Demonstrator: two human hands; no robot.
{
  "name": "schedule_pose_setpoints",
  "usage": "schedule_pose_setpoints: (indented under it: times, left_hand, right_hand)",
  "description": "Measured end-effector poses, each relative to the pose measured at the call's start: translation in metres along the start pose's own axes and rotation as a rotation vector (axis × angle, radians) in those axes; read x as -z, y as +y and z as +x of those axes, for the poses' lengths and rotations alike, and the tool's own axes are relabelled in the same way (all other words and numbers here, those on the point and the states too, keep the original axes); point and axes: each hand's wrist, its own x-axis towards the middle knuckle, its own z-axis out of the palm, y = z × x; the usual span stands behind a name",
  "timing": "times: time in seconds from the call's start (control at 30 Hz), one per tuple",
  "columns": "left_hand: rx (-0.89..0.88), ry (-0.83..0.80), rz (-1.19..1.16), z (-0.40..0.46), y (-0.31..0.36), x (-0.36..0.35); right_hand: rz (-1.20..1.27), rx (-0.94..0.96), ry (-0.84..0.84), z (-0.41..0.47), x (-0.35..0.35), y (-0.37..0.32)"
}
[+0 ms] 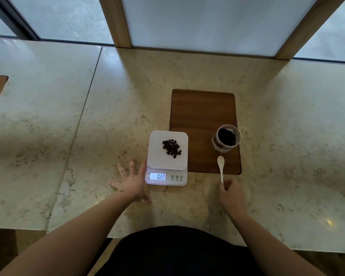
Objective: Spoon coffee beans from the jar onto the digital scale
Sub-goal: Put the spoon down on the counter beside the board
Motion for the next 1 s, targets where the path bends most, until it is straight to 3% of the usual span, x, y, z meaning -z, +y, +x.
schedule_pose_setpoints:
  times: [0.73,0.87,1.0]
  left_hand:
    - [0.004,-0.014,0.014,0.0,0.0,-0.001]
    - [0.006,-0.008,0.013,-0.002,-0.001,-0.002]
    - [-0.006,-0.002,0.005,-0.001,-0.001,-0.001]
  right_hand:
    - [-0.186,0.039,0.06,0.0,-0.002,0.016]
    - [-0.022,-0.001,0.107,-0.007,-0.001,0.005]
    - [0.041,0.264,-0.044,-0.025,-0.026,-0.013]
